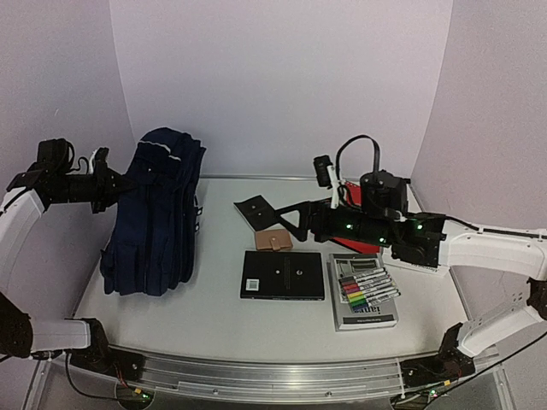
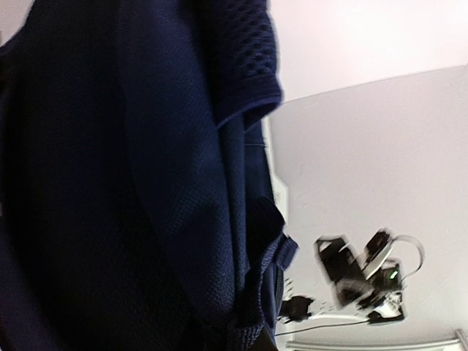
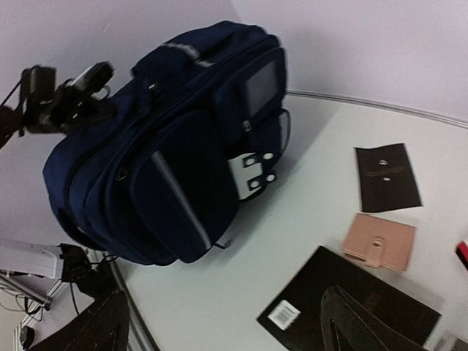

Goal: Pack the student bag
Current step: Adjust the student bag at the center of the board.

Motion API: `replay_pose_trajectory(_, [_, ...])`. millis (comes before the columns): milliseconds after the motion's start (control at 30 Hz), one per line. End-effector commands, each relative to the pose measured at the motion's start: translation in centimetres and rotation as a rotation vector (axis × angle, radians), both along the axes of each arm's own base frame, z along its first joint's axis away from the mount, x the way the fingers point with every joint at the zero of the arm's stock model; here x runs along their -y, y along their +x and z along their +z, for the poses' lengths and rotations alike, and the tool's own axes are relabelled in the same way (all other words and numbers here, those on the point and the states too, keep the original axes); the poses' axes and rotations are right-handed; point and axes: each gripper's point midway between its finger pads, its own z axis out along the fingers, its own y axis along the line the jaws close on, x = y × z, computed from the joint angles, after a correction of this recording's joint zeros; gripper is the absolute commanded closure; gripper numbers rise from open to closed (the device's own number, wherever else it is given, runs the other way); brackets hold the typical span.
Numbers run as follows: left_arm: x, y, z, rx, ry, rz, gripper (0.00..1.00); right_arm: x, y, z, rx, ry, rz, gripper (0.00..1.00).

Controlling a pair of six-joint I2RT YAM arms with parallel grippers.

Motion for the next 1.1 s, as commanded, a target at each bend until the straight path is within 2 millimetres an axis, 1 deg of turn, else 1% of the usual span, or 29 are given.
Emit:
replay_pose_trajectory(0, [1.4, -0.1, 10.9, 0.297, -0.118, -0.103, 1.0, -6.0, -2.0, 4.3, 0.094, 0.186, 0.077, 0.16])
replay_pose_trajectory(67, [1.6, -0.2, 12.0, 0.311, -0.135, -0.114, 1.0, -8.6, -2.9, 4.3, 0.094, 0.237, 0.135, 0.19])
replay_pose_trajectory(100, [1.6, -0.2, 12.4, 0.314, -0.14, -0.118, 1.0, -10.0, -3.1, 3.4, 0.081, 0.238, 0.16, 0.2])
replay_pose_trajectory(167, [1.6, -0.1, 12.8, 0.314, -0.144, -0.12, 1.0, -12.2, -3.5, 3.1, 0.078, 0.257, 0.203, 0.22])
replay_pose_trajectory(200, [1.6, 0.0, 12.9, 0.31, -0.146, -0.123, 1.0, -13.3, -3.6, 2.6, 0.073, 0.258, 0.223, 0.23])
replay_pose_trajectory(300, [1.6, 0.0, 13.0, 0.3, -0.15, -0.126, 1.0, -15.4, -3.6, 1.4, 0.052, 0.273, 0.268, 0.26])
replay_pose_trajectory(367, [1.6, 0.0, 13.0, 0.293, -0.151, -0.125, 1.0, -16.5, -3.5, 0.8, 0.042, 0.274, 0.292, 0.28])
replay_pose_trajectory(633, [1.7, -0.1, 13.1, 0.281, -0.162, -0.129, 1.0, -19.2, -3.0, -2.7, 0.004, 0.238, 0.328, 0.37])
replay_pose_trajectory(733, [1.8, -0.2, 13.1, 0.276, -0.167, -0.135, 1.0, -19.8, -2.6, -3.5, 0.008, 0.228, 0.319, 0.42])
replay_pose_trajectory(867, [1.9, -0.1, 13.1, 0.265, -0.176, -0.145, 1.0, -20.4, -2.2, -3.8, 0.016, 0.225, 0.319, 0.51])
replay_pose_trajectory(967, [1.9, -0.1, 13.0, 0.259, -0.18, -0.149, 1.0, -21.0, -2.0, -3.6, 0.028, 0.229, 0.321, 0.56])
replay_pose_trajectory(1067, [1.9, -0.1, 13.0, 0.26, -0.181, -0.152, 1.0, -21.5, -1.7, -3.7, 0.03, 0.234, 0.321, 0.64])
